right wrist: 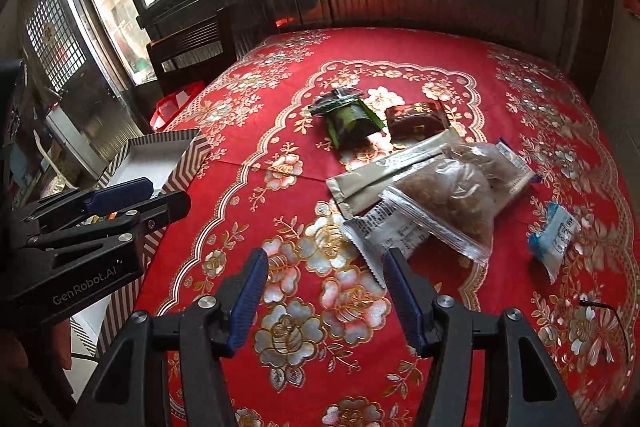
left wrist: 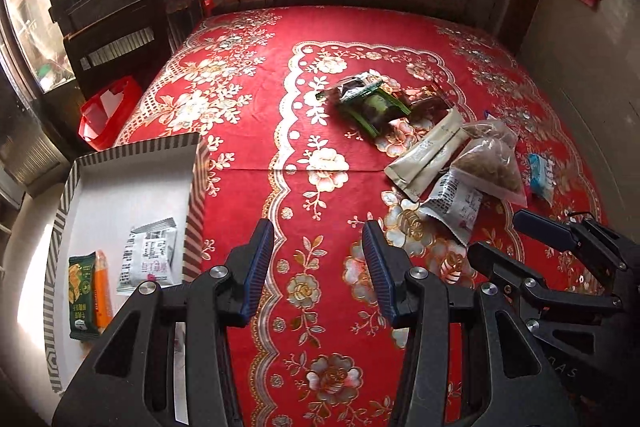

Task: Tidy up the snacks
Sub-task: 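Move both grippers back toward the snack pile, then grasp the dark foil biscuit pack with the left gripper and lift it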

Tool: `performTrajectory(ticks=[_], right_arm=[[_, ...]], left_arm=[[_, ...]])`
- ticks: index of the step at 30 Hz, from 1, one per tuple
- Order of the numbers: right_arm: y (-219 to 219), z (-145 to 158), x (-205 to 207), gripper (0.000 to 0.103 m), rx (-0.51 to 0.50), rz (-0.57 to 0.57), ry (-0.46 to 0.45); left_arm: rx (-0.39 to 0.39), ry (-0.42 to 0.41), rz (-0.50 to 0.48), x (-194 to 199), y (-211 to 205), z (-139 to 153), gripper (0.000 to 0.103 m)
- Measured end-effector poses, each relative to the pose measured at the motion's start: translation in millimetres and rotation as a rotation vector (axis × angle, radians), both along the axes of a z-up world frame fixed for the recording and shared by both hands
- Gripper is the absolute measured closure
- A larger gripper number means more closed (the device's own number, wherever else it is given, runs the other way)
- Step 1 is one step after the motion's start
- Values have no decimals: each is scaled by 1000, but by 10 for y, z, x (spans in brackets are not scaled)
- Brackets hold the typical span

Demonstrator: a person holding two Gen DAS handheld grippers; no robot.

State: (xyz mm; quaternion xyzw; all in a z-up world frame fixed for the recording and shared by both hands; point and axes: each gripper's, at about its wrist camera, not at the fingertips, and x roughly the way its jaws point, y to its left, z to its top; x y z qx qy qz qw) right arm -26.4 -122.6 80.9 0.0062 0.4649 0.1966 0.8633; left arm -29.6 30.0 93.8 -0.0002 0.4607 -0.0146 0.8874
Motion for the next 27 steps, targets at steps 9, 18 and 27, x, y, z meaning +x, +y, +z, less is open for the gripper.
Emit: performTrajectory(ticks=[9, 18, 27], right_arm=[[-396, -122, 126, 43, 15, -70, 33], [-636, -214, 329, 42, 48, -109, 53], [-709, -296, 480, 40, 67, -110, 70]], left_arm=[[-2, 48, -31, 273, -250, -150, 57], [-118, 157, -16, 798, -207, -225, 57], [-230, 242, 64, 1584, -43, -307, 57]])
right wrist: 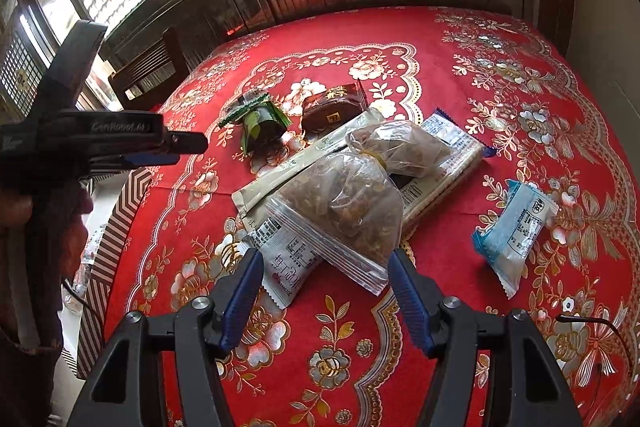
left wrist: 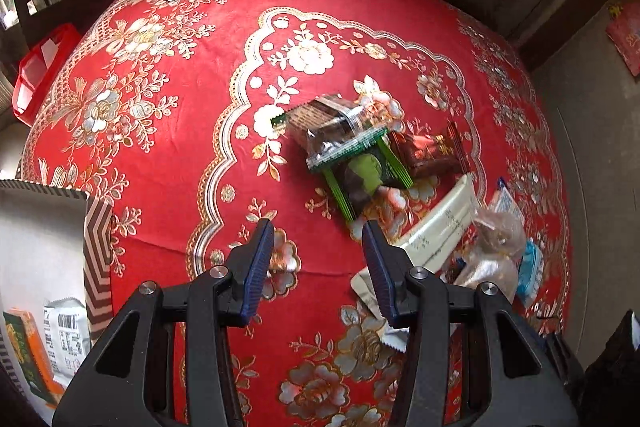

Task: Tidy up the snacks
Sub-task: 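Grasp the dark foil biscuit pack with the left gripper and lift it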

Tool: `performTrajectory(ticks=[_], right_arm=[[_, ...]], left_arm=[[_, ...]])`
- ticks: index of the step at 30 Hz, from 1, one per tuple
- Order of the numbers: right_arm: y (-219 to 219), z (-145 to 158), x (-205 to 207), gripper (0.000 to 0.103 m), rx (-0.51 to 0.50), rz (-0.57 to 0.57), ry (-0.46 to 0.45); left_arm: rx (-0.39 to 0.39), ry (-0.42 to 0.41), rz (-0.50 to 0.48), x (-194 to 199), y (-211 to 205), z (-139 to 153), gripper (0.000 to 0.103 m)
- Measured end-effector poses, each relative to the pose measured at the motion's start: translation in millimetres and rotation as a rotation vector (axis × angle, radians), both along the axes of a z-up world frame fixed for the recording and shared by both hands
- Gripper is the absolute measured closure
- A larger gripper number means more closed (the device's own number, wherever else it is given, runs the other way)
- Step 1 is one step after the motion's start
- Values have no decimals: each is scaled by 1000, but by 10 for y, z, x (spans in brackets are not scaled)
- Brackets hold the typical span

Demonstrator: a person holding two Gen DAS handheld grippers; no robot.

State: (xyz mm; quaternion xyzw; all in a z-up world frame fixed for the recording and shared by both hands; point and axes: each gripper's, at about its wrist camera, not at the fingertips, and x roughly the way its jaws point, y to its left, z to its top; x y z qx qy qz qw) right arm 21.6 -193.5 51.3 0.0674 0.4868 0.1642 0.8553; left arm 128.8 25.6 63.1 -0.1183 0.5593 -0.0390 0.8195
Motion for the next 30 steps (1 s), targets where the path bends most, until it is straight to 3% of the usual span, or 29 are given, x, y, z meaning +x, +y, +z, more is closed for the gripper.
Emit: performTrajectory(ticks=[6, 9, 12, 16, 20, 25, 30], right_arm=[[0, -36, 140, 40, 2, 4, 7], [21, -63, 184, 39, -1, 12, 9], [38, -88, 215, 39, -7, 22, 12], [37, -120, 274, 39, -15, 26, 24], [64, -76, 320, 39, -18, 32, 24], [156, 203, 377, 39, -16, 69, -37], [268, 382, 521, 39, -40, 93, -78]], left_arm=[[-145, 71, 65, 525, 97, -79, 57], [-175, 75, 92, 740, 74, -91, 57], [-209, 83, 128, 902, 79, -156, 48], [-255, 94, 151, 1010, 101, -224, 47], [-187, 109, 143, 1042, 88, -299, 47], [-211, 134, 166, 1027, 152, -418, 46], [-210, 141, 83, 927, 25, -437, 46]])
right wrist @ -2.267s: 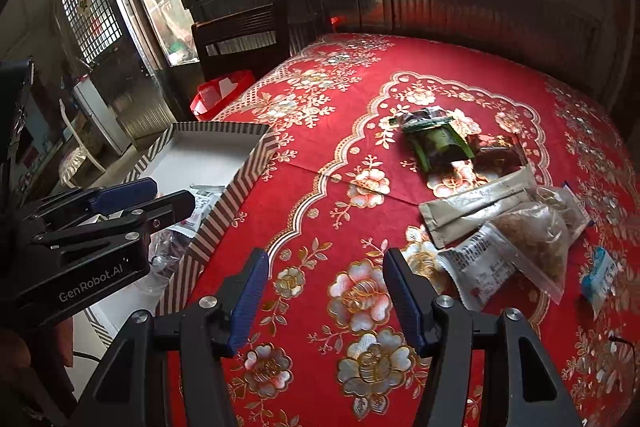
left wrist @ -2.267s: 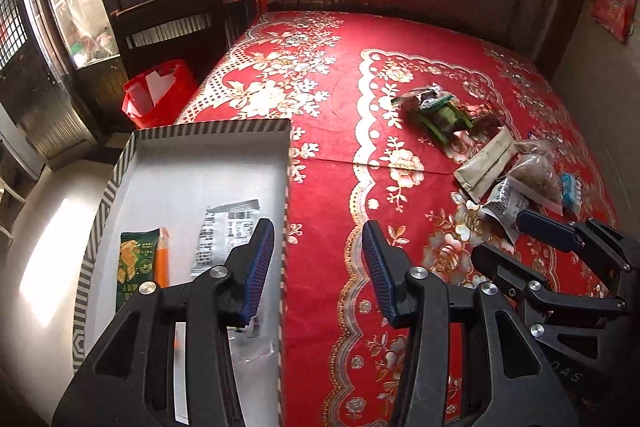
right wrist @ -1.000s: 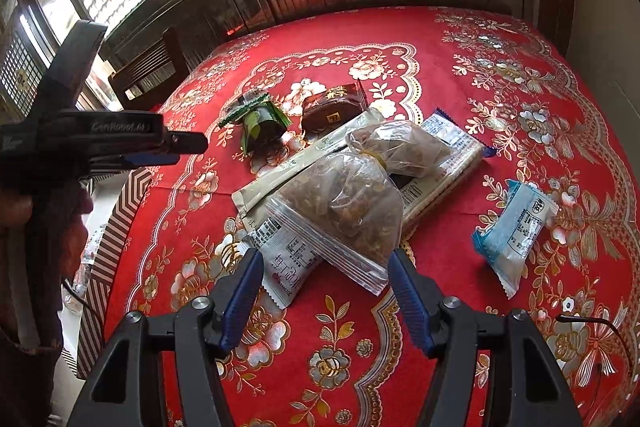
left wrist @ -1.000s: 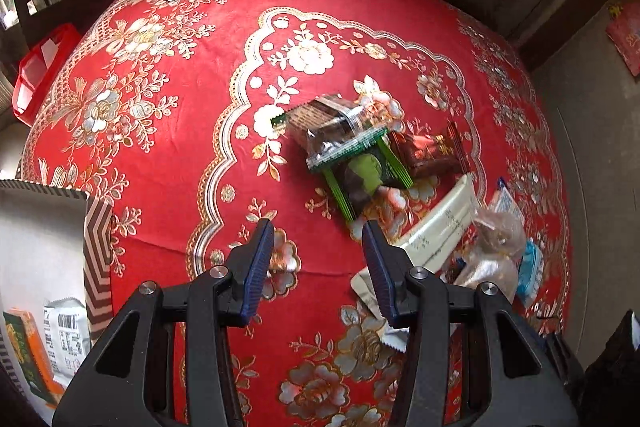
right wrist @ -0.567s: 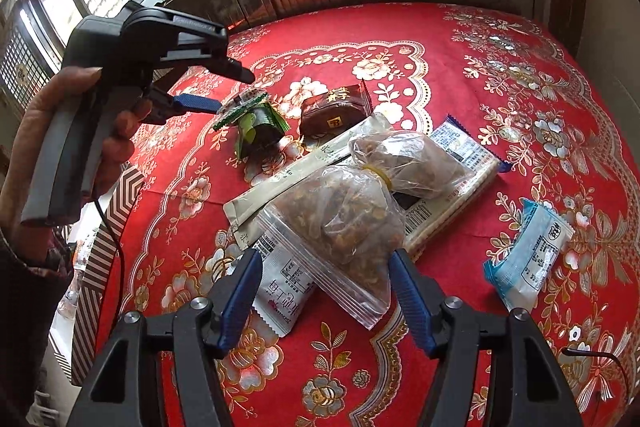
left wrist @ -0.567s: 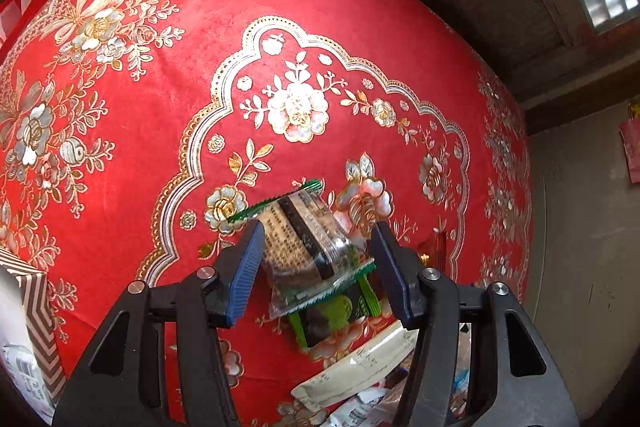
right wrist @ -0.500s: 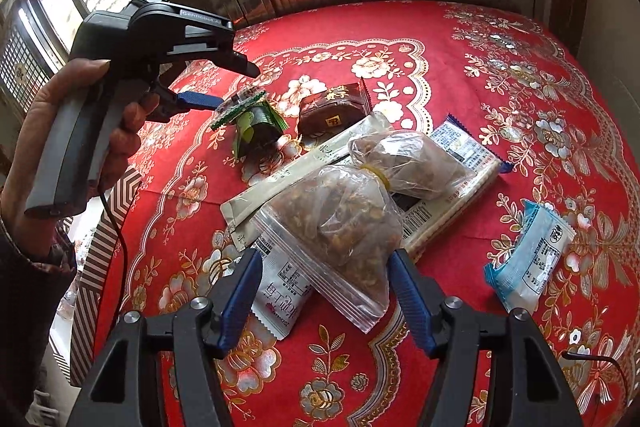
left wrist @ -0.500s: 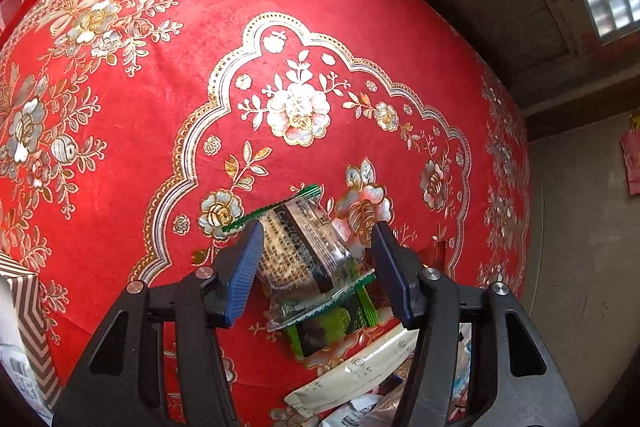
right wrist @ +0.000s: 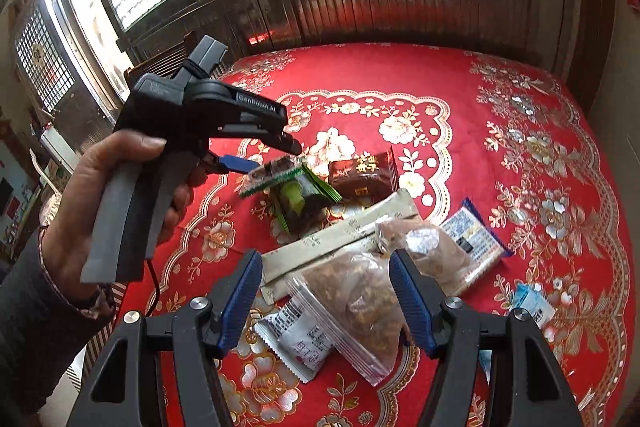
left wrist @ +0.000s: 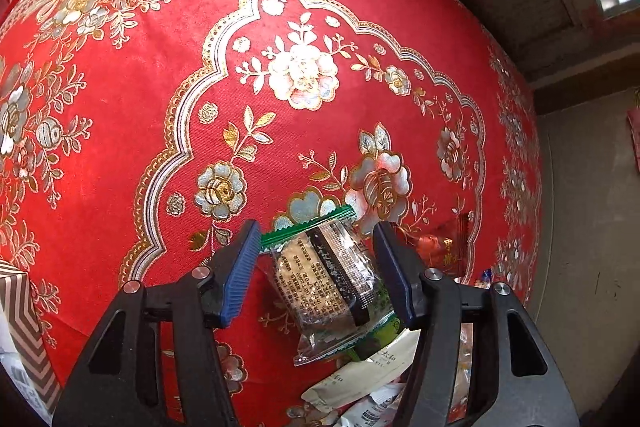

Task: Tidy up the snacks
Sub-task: 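Grasp the dark foil biscuit pack with the left gripper and lift it, then grasp the green-and-purple pack with the right gripper while the left holds the foil pack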

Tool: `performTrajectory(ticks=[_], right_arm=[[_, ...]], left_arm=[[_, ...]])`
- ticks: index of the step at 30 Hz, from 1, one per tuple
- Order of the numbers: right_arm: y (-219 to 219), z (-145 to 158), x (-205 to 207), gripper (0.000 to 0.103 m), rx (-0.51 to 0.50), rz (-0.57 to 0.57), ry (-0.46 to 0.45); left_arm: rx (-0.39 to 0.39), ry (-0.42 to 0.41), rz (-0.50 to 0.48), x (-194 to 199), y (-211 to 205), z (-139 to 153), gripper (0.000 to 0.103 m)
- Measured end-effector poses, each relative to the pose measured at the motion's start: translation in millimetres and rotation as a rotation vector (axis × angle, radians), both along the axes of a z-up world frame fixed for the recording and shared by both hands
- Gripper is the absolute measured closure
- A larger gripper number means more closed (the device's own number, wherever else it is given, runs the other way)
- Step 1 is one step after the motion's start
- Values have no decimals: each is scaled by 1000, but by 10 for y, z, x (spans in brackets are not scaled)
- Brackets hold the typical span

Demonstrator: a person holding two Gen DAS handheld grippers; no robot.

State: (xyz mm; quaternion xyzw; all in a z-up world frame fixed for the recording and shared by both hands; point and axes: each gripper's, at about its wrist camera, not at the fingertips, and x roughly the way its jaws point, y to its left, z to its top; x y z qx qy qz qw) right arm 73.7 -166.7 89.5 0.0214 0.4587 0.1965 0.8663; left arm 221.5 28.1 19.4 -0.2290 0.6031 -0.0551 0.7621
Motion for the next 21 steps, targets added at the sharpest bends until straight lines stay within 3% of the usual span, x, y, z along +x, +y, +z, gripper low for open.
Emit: performTrajectory(ticks=[5, 8, 10, 13, 16, 21], right_arm=[[74, 5, 159, 39, -20, 8, 2], [68, -18, 195, 39, -19, 2, 9], [54, -41, 201, 39, -14, -2, 13], [37, -79, 202, 39, -9, -10, 23], [26, -98, 188, 39, -3, -12, 28], [20, -111, 179, 39, -8, -10, 30]], left_arm=[[-70, 41, -11, -91, 34, 4, 46], [-99, 25, -26, -163, 47, 69, 46], [-108, 19, -39, -212, 35, 87, 38], [-109, 16, -50, -244, -19, 65, 33], [-134, 63, -30, -232, -35, -20, 32], [-89, 49, -24, -238, -58, 2, 36]])
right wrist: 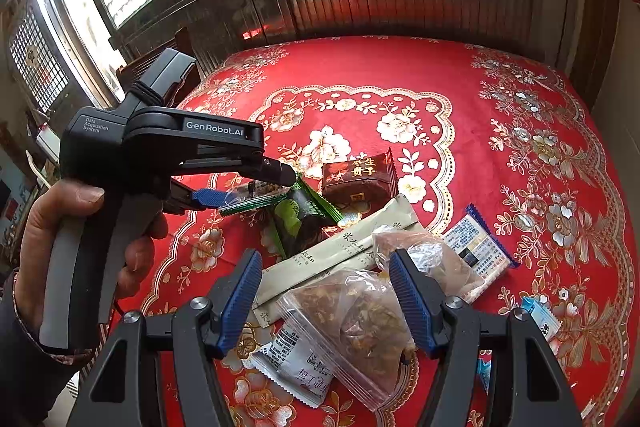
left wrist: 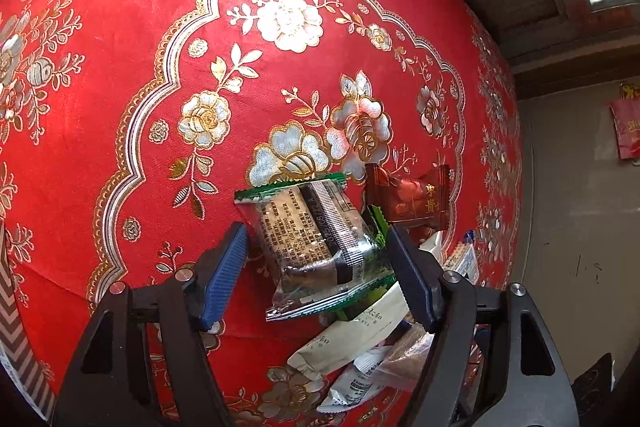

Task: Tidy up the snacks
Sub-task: 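Grasp the green-and-purple pack with the right gripper while the left holds the foil pack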

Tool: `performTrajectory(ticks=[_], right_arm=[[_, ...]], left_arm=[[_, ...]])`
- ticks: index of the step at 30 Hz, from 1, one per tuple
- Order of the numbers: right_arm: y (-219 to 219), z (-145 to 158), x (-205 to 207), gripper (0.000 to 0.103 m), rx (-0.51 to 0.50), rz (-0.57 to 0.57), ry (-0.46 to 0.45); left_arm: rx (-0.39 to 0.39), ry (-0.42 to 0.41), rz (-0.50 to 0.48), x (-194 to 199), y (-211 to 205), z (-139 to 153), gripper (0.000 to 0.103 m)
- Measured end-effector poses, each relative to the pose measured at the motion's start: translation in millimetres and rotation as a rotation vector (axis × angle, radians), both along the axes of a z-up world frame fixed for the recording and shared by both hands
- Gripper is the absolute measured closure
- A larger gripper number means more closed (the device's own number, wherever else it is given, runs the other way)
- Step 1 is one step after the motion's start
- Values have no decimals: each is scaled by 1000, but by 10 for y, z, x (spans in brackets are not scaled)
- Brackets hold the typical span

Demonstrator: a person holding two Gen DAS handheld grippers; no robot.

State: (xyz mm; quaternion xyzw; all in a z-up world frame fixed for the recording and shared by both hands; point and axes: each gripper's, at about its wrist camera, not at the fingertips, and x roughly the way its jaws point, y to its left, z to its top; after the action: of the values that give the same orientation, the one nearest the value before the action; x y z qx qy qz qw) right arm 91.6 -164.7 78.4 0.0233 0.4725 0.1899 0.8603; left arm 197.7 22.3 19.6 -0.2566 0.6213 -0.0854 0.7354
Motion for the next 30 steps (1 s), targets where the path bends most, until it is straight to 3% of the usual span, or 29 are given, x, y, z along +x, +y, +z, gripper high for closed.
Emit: performTrajectory(ticks=[1, 3, 5, 10, 15, 20, 22, 24, 25, 30], right_arm=[[-6, 4, 3, 39, 1, -2, -1], [-9, 24, 14, 39, 6, -5, -4], [19, 40, 49, 39, 4, 5, -8], [278, -4, 202, 39, -53, 95, -21], [553, -227, 460, 39, -105, 165, 14], [798, -535, 642, 40, -217, 261, 53], [819, -626, 670, 54, -206, 281, 78], [797, -642, 662, 57, -199, 267, 65], [787, -618, 640, 67, -194, 261, 53], [778, -432, 435, 67, -151, 249, 14]], left_arm=[[24, -5, -4, -1, -4, 2, 50], [55, -18, 3, -5, 35, 9, 53], [57, -26, 2, -23, 91, 0, 54], [146, -53, 6, -131, 287, 52, 55], [182, -94, 17, -269, 479, 243, 55], [217, -158, 5, -477, 576, 511, 55], [229, -175, -6, -561, 558, 562, 55], [228, -185, -14, -650, 537, 592, 55], [228, -189, -16, -693, 533, 604, 55], [228, -211, -23, -960, 423, 646, 55]])
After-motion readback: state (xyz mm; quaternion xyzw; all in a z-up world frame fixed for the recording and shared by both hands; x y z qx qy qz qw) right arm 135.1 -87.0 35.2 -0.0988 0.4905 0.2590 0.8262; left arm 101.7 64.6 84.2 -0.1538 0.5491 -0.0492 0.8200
